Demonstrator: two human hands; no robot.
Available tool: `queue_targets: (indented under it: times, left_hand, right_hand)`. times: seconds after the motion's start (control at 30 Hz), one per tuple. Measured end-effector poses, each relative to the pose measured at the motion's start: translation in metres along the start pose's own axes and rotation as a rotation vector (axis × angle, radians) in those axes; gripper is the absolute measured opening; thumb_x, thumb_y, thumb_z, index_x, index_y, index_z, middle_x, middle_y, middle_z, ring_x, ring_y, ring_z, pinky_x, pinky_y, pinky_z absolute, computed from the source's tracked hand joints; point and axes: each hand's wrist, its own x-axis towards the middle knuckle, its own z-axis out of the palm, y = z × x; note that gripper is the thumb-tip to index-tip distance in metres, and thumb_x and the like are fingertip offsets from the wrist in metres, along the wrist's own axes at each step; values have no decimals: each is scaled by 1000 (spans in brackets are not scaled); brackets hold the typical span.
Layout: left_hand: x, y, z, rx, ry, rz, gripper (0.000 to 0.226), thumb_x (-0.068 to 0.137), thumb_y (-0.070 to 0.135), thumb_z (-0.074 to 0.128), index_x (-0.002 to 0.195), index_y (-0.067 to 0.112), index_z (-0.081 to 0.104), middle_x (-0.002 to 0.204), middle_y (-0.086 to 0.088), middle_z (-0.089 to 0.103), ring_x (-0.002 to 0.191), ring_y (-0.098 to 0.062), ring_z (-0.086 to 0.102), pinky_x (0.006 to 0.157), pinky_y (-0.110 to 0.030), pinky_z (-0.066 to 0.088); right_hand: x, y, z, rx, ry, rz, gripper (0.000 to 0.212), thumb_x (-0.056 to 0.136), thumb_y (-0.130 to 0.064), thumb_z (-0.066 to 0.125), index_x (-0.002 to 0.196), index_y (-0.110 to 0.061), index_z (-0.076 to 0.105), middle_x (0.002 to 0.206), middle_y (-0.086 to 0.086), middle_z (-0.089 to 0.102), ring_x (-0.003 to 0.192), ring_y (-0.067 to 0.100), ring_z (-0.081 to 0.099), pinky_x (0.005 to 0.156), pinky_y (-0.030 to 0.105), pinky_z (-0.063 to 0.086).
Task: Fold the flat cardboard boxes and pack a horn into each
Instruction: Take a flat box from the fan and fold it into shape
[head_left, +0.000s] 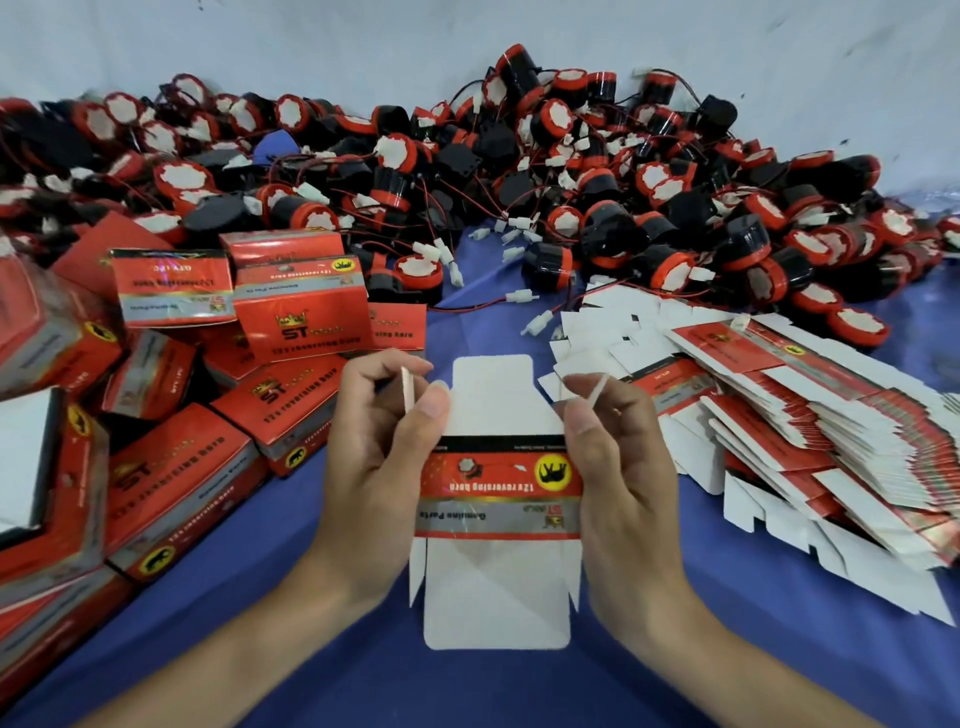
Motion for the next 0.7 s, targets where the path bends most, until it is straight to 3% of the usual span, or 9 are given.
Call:
queue_targets:
  times: [0.07, 0.13, 0.27, 0.37, 0.47, 0.57, 0.63, 0.7]
  left_hand:
    - [-2, -2, 1, -10, -15, -52, 11, 86, 25, 51, 97, 23, 51, 72, 12, 66, 62, -3, 65, 50, -18, 51]
    - [-3, -3, 1, -14, -54, -105, 13, 87, 30, 49, 96, 26, 58, 76, 10, 68, 66, -6, 67, 52, -19, 52]
    - [-6, 0, 0, -76, -277, -231, 31, 78, 56, 62, 107, 45, 65, 106, 4, 71, 94, -16, 70, 71, -24, 55]
    - [-7, 0, -1, -34, -330, -212, 40, 68, 56, 73, 107, 49, 65, 106, 7, 71, 94, -15, 70, 71, -24, 55]
    - [-4, 2, -1, 27, -287, -146, 25, 77, 41, 60, 100, 36, 67, 93, 4, 70, 83, -16, 70, 65, -26, 56]
    - [-4, 1, -2, 32, -275, -122, 47, 80, 42, 54, 102, 0, 50, 78, -13, 59, 69, -15, 66, 57, -26, 54]
    - [-6, 0, -3, 38, -254, -112, 57, 81, 45, 52, 102, -8, 44, 83, -27, 50, 69, -20, 63, 57, -29, 53]
    - [-7, 0, -2, 68, -247, -98, 57, 81, 47, 51, 101, -6, 44, 89, -30, 46, 71, -32, 59, 59, -31, 52]
  right_hand:
    - [1, 3, -2, 30, 2, 62, 9, 81, -38, 62, 89, -40, 61, 77, -14, 64, 72, 7, 69, 56, 19, 53]
    - [3, 4, -3, 40, 14, 75, 15, 80, -37, 59, 91, -46, 63, 73, -13, 59, 71, 8, 65, 57, 21, 53]
    - [7, 1, -5, 1, 58, -8, 21, 86, -29, 59, 96, -48, 62, 72, -14, 50, 73, 13, 53, 62, 24, 53]
    - [7, 1, -7, 17, 38, 0, 21, 85, -27, 57, 92, -42, 69, 82, -9, 61, 75, 13, 60, 61, 21, 53]
    - [6, 2, -8, -15, -6, 37, 24, 81, -32, 54, 87, -43, 74, 98, -14, 68, 90, 8, 67, 67, 20, 53]
    - [4, 5, -7, -79, -56, 55, 19, 80, -38, 56, 84, -42, 74, 96, -17, 65, 92, 7, 65, 73, 22, 51]
    - [2, 7, -7, -97, -81, 72, 22, 76, -47, 53, 85, -39, 72, 92, -12, 65, 88, 10, 66, 71, 23, 51]
    - [0, 7, -8, -97, -101, 94, 26, 75, -51, 49, 86, -36, 68, 88, -5, 65, 82, 13, 66, 68, 23, 51]
